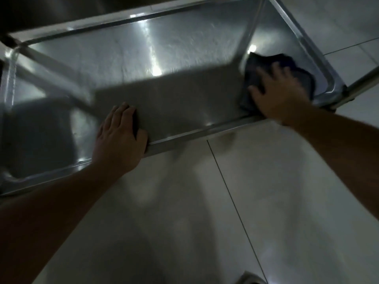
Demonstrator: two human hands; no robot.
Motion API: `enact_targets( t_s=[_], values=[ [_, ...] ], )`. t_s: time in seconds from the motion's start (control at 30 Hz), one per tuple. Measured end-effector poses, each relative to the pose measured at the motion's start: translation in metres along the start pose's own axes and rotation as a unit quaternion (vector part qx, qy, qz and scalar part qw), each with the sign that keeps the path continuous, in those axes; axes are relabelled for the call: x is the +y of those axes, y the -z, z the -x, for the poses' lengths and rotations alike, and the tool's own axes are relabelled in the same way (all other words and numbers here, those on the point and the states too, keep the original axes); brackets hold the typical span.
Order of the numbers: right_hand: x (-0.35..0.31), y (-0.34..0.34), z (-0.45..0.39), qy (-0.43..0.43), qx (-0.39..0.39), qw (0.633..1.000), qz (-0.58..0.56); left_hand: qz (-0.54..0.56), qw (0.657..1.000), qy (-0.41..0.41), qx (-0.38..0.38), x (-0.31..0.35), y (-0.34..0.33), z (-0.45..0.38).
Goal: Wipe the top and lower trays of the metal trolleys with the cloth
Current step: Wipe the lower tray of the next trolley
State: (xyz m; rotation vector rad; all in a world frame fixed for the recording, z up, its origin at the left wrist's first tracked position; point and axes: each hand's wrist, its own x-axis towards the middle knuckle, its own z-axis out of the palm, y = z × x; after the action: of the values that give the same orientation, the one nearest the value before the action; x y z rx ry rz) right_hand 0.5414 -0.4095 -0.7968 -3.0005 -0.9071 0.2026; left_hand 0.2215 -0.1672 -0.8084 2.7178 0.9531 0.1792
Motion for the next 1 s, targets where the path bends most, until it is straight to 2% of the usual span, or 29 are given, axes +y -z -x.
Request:
enact_targets(
  t_s=[0.07, 0.13, 0.27, 0.33, 0.43, 0.5, 0.6, 0.67, 0.7, 0.8, 1.0],
  values=[
    [0.048, 0.011, -0.007, -0.097, -0.035, 0.995, 0.005, 0.003, 1.000, 0.009, -0.006, 0.001, 0.000, 0.000],
    [0.068, 0.017, -0.005, -0.155, -0.051, 0.987, -0.001, 0.004, 1.000, 0.016, -0.010, 0.002, 0.001, 0.000],
    [0.035, 0.012, 0.011, -0.228, -0.022, 0.972, -0.048, 0.012, 1.000, 0.023, -0.007, 0.004, 0.000, 0.001],
    [0.007, 0.008, 0.025, -0.223, -0.010, 0.974, -0.047, 0.011, 1.000, 0.029, 0.003, 0.006, -0.002, 0.001],
    [-0.055, -0.002, 0.058, -0.126, -0.010, 0.992, -0.021, 0.005, 0.999, 0.032, 0.007, 0.007, -0.005, 0.001],
    [-0.104, -0.017, 0.080, 0.006, 0.003, 1.000, -0.022, 0.006, 0.999, 0.031, 0.001, 0.005, -0.006, 0.001],
    [-0.143, -0.022, 0.070, 0.228, -0.033, 0.973, -0.035, 0.003, 1.000, 0.026, -0.003, 0.001, -0.008, 0.000],
    [-0.141, -0.017, 0.036, 0.314, -0.057, 0.948, -0.005, 0.000, 1.000, 0.018, -0.005, 0.000, -0.008, 0.000],
    [-0.137, -0.015, 0.017, 0.328, -0.060, 0.943, 0.016, -0.002, 1.000, 0.015, -0.006, -0.001, -0.007, 0.000],
    [-0.125, -0.011, -0.032, 0.280, -0.049, 0.959, 0.018, -0.006, 1.000, 0.019, -0.008, -0.001, -0.006, 0.000],
    [-0.049, 0.004, -0.084, 0.036, -0.017, 0.998, -0.055, 0.004, 1.000, 0.018, -0.023, 0.001, -0.001, -0.002]
  ],
)
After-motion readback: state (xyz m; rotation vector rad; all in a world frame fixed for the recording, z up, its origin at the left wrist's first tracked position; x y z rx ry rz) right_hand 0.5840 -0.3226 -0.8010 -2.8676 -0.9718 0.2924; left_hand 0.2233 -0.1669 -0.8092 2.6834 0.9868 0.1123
